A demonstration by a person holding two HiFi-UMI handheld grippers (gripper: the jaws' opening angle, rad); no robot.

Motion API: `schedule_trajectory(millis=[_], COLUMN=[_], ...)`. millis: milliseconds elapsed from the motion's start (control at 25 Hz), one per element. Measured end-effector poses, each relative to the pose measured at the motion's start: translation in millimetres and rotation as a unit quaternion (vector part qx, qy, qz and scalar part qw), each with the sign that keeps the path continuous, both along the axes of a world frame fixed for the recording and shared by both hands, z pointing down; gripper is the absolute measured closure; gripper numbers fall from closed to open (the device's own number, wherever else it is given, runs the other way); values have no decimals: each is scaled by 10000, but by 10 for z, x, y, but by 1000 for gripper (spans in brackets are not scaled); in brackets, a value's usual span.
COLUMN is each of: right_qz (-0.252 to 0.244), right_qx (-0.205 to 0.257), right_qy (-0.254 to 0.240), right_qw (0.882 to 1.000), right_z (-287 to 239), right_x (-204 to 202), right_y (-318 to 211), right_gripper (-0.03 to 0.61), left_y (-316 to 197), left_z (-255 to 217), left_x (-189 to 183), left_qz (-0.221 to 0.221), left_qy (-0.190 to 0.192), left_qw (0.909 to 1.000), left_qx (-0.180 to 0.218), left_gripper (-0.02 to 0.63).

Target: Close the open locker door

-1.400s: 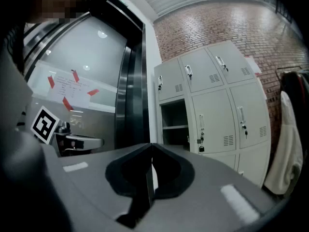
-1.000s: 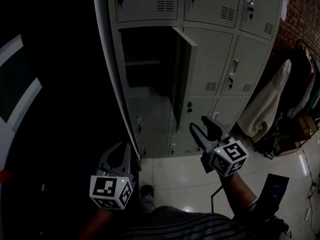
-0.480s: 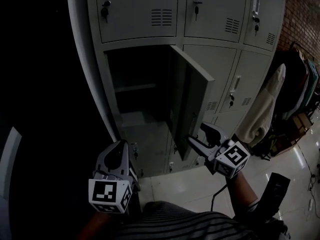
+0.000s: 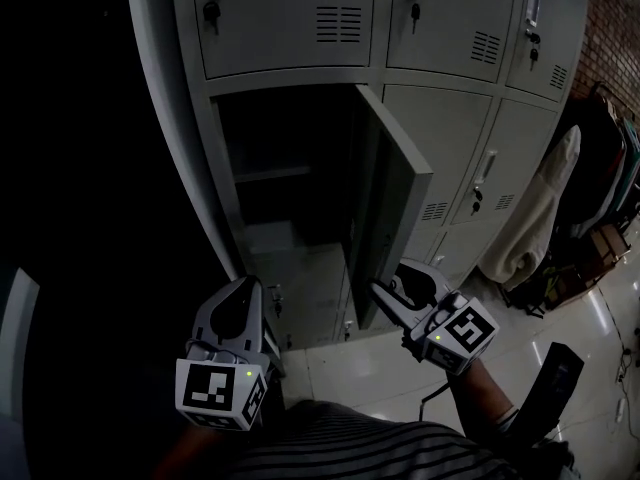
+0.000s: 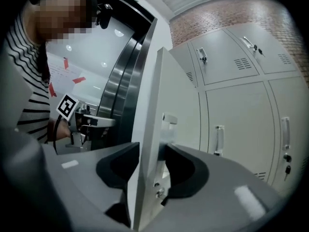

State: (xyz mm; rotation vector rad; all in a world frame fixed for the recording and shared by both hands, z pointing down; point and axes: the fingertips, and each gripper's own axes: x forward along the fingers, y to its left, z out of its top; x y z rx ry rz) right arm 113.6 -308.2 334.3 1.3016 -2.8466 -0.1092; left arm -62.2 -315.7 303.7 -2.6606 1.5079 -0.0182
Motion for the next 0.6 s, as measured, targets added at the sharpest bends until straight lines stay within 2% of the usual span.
schedule_trajectory(millis=[120, 600], right_qz=[-151, -336], right_qx=[56, -24], right_qy=[9, 50], right_qw=[9999, 9994], right_z=[-3, 25], right_x=[-243, -1278], right_y=[-38, -563], right_gripper=[428, 430], left_y=[24, -104], left_z=[-11, -208], left_x=[-124, -699], left_qz=[-95, -246], left_qy=[94, 385], left_qw=[9999, 9989], left_qx=[-62, -75], left_gripper=[609, 609])
